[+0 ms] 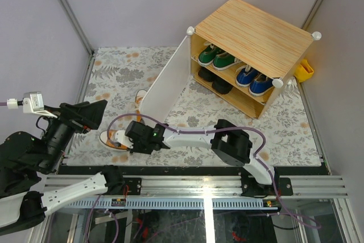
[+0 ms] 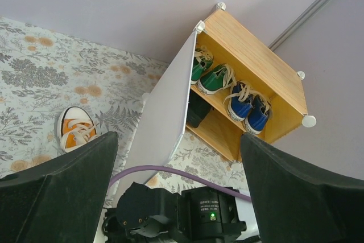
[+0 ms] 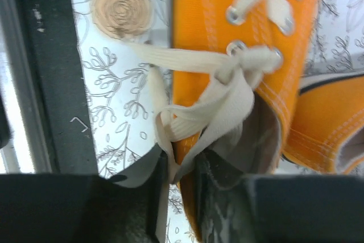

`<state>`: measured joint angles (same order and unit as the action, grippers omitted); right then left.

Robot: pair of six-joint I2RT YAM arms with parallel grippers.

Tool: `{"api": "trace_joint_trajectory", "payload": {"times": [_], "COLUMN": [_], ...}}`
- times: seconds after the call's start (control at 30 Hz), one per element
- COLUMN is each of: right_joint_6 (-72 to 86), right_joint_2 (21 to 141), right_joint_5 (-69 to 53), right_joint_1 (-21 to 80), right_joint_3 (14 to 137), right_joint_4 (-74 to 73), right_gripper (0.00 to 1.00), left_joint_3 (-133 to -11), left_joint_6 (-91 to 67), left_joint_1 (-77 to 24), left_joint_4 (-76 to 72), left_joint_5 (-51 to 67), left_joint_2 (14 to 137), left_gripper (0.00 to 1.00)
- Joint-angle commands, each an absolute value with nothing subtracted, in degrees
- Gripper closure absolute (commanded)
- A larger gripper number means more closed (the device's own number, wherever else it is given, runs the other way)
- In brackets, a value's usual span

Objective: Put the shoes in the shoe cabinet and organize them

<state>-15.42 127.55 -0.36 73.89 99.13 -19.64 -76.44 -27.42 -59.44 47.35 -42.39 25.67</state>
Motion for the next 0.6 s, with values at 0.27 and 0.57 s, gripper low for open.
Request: {"api": "trace_joint_trajectory", "payload": {"times": [0.27,0.57], "right_joint_6": [-13.13,-4.59], "right_joint_2": [118.08,105.21], "right_joint_5": [-1.66,-1.3], "right_joint_1": [77.57,87.37], "right_joint_3": [90.8,83.0], "right_joint_4": [-22.91,-33.5], "right_gripper": [1.0,1.0], "left_joint_3": [-76.54,-77.32], "left_joint_6": [-27.49,-25.76], "left_joint_1": [-59.36,-59.39], "left_joint_4": [45.75,43.88], "left_joint_5": [-42.39,-42.57], "left_joint_2": [24.55,26.16], "left_gripper": [0.14,0.13]}}
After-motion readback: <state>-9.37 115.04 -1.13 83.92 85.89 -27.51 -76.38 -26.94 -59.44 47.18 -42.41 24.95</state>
